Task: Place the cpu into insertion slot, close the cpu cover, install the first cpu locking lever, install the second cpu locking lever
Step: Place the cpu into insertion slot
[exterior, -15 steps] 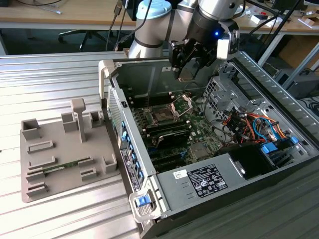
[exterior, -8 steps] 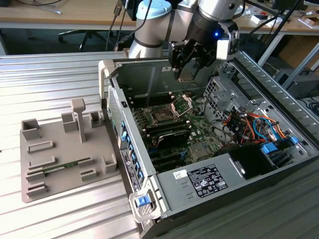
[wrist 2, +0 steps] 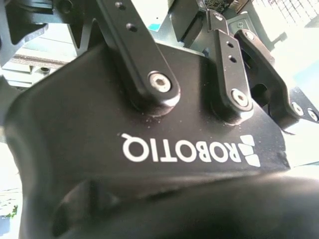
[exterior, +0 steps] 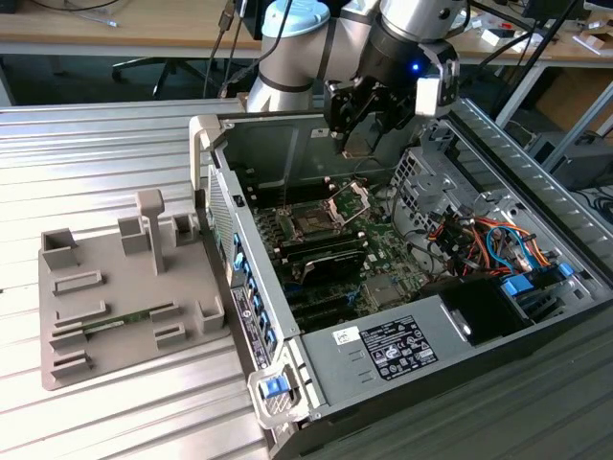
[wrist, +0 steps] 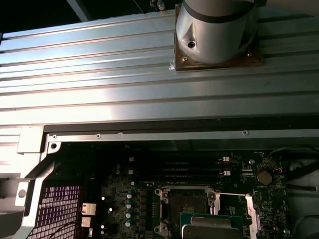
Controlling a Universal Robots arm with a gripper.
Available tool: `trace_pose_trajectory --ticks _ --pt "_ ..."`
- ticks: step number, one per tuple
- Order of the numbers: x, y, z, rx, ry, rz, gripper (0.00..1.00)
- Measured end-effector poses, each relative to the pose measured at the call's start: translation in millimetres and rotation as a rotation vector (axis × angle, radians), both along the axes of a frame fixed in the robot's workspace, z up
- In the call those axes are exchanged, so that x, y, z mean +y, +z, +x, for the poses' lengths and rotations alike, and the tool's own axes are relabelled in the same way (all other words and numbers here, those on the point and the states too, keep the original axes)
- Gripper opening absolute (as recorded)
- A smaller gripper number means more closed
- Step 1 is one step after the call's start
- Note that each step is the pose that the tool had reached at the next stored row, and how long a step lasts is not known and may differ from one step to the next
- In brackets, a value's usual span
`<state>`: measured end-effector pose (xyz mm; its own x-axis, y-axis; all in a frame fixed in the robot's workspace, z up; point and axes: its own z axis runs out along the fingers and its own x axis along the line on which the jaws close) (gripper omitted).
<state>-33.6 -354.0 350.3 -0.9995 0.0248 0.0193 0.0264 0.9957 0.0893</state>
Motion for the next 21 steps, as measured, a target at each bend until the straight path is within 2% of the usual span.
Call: trace_pose_trajectory --ticks 21 --pt "0.0 -4.8 0.0 -0.0001 0.0 0.0 0.55"
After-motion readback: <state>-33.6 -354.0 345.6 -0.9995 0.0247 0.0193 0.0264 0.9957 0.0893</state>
